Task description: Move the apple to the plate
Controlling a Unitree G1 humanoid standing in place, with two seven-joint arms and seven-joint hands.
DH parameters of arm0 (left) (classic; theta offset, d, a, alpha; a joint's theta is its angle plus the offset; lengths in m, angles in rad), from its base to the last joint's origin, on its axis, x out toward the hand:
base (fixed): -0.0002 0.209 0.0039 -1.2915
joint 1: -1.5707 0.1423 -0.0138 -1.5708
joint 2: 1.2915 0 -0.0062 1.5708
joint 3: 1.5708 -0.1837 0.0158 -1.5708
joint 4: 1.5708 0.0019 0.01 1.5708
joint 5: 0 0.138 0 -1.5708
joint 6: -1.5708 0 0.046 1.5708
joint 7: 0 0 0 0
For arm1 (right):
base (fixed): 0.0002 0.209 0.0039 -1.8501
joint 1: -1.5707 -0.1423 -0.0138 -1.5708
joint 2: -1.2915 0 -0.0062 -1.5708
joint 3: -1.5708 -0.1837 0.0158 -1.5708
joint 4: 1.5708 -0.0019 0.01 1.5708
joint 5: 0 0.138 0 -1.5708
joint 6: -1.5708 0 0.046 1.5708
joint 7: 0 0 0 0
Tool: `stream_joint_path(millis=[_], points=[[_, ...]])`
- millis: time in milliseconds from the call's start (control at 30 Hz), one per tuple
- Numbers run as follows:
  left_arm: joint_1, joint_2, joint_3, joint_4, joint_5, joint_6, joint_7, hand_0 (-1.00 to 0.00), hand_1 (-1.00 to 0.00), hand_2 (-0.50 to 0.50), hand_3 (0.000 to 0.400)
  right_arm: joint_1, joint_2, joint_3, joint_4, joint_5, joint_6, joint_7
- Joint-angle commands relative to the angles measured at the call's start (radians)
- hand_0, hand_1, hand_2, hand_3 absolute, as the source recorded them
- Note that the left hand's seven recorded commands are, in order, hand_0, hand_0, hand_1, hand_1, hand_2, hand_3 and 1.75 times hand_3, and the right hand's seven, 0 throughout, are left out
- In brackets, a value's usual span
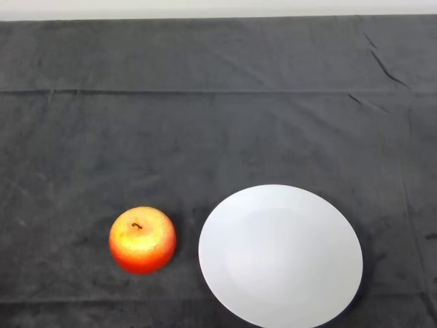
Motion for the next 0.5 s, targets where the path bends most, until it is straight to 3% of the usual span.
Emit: stream_joint_path(millis=[33,500], points=[[0.027,0.038,-0.021,-0.047,0.024,0.020,0.010,0.00,0.00,0.00,0.000,0.022,-0.006,-0.0097,-0.028,0.0278,0.001,-0.0056],[0.024,0.052,-0.081,-0.187,0.066,0.159,0.016,0.00,0.00,0.00,0.000,0.022,-0.006,-0.0093,-0.029,0.0281,0.001,-0.0062]])
